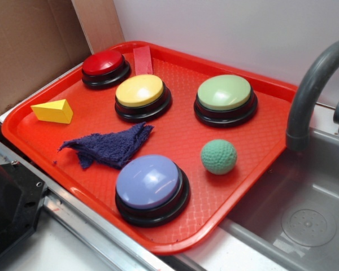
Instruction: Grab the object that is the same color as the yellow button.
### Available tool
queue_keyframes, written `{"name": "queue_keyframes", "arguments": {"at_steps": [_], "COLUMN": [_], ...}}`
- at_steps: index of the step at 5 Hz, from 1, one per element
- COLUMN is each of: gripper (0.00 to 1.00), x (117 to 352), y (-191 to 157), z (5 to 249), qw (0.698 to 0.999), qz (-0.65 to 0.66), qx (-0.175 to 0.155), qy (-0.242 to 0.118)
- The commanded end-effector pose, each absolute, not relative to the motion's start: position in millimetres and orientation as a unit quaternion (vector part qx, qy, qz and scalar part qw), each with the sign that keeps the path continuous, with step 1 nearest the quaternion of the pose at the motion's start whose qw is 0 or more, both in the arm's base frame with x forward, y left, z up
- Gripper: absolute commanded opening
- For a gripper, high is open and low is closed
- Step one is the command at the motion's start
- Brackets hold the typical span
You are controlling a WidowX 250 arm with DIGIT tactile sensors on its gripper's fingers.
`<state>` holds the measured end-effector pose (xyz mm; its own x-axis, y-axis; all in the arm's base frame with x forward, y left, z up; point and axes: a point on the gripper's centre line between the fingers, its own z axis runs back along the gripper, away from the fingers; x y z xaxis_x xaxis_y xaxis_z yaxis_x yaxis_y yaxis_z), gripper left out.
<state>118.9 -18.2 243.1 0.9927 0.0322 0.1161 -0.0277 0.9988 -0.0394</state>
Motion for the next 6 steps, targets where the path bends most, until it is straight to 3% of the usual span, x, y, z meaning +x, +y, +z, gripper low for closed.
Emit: {"name": "queue_keyframes", "arguments": {"at_steps": [1,2,4,5,6], "gripper": [1.00,1.00,1.00,1.00,1.00], "x": [119,128,144,146,154], "y": [-18,15,50,81,101], "z": [243,228,215,181,155], "qw": [0.998,0.998,0.988,0.984,0.980], "qz": [0.015,-0.043,-0.138,-0.180,-0.192], "qx": [-0.019,-0.005,0.043,0.014,0.032], "qy": [-0.058,-0.049,-0.060,-0.009,0.039]}}
